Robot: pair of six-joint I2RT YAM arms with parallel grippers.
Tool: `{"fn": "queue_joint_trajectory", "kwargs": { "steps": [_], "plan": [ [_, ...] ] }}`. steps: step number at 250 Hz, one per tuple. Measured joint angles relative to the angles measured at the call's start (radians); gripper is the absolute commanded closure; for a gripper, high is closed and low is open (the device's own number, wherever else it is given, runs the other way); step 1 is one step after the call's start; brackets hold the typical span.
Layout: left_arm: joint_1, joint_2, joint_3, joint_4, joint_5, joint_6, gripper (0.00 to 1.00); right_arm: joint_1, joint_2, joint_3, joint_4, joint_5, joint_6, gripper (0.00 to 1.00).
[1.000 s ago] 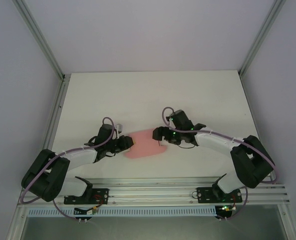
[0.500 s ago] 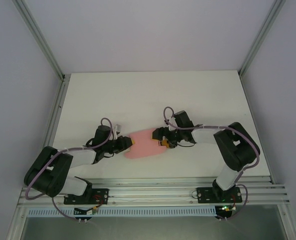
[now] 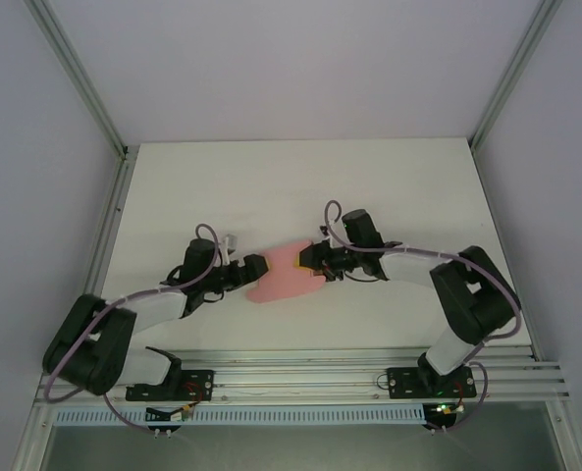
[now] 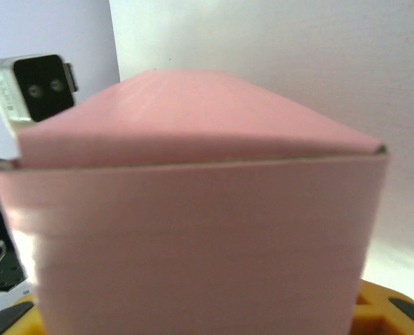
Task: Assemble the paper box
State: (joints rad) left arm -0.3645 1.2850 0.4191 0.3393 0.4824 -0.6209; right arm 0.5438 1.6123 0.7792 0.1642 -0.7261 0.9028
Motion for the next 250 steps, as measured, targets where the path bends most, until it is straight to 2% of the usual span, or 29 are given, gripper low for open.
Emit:
{"fn": "queue_joint_trajectory", "kwargs": {
  "steps": [28, 39, 53, 72, 85, 121, 159, 209, 250],
  "plan": [
    [-0.036, -0.143, 0.11, -0.143, -0.115, 0.157, 0.0, -0.032, -0.026, 0.02, -0.07, 0.008, 0.096, 0.65],
    [-0.087, -0.184, 0.166, -0.2, -0.187, 0.254, 0.0, -0.06, -0.025, 0.022, -0.084, -0.001, 0.154, 0.67],
    [-0.193, -0.218, 0.238, -0.257, -0.281, 0.396, 0.0, -0.099, -0.021, 0.022, -0.109, -0.023, 0.228, 0.68],
    [-0.326, -0.227, 0.312, -0.333, -0.34, 0.579, 0.0, -0.142, -0.01, 0.027, -0.146, -0.057, 0.313, 0.68],
    [-0.38, -0.218, 0.342, -0.389, -0.36, 0.677, 0.0, -0.163, -0.004, 0.037, -0.181, -0.075, 0.355, 0.68],
    [-0.426, -0.158, 0.395, -0.558, -0.425, 0.866, 0.0, -0.176, -0.002, 0.08, -0.28, -0.115, 0.432, 0.65],
    [-0.484, -0.099, 0.471, -0.706, -0.458, 1.011, 0.0, -0.184, -0.003, 0.093, -0.317, -0.167, 0.517, 0.63],
    [-0.526, -0.031, 0.523, -0.766, -0.491, 1.11, 0.03, -0.196, -0.003, 0.067, -0.262, -0.236, 0.651, 0.65],
    [-0.528, 0.029, 0.525, -0.782, -0.568, 1.133, 0.15, -0.196, -0.003, 0.042, -0.225, -0.275, 0.711, 0.65]
  ]
}}
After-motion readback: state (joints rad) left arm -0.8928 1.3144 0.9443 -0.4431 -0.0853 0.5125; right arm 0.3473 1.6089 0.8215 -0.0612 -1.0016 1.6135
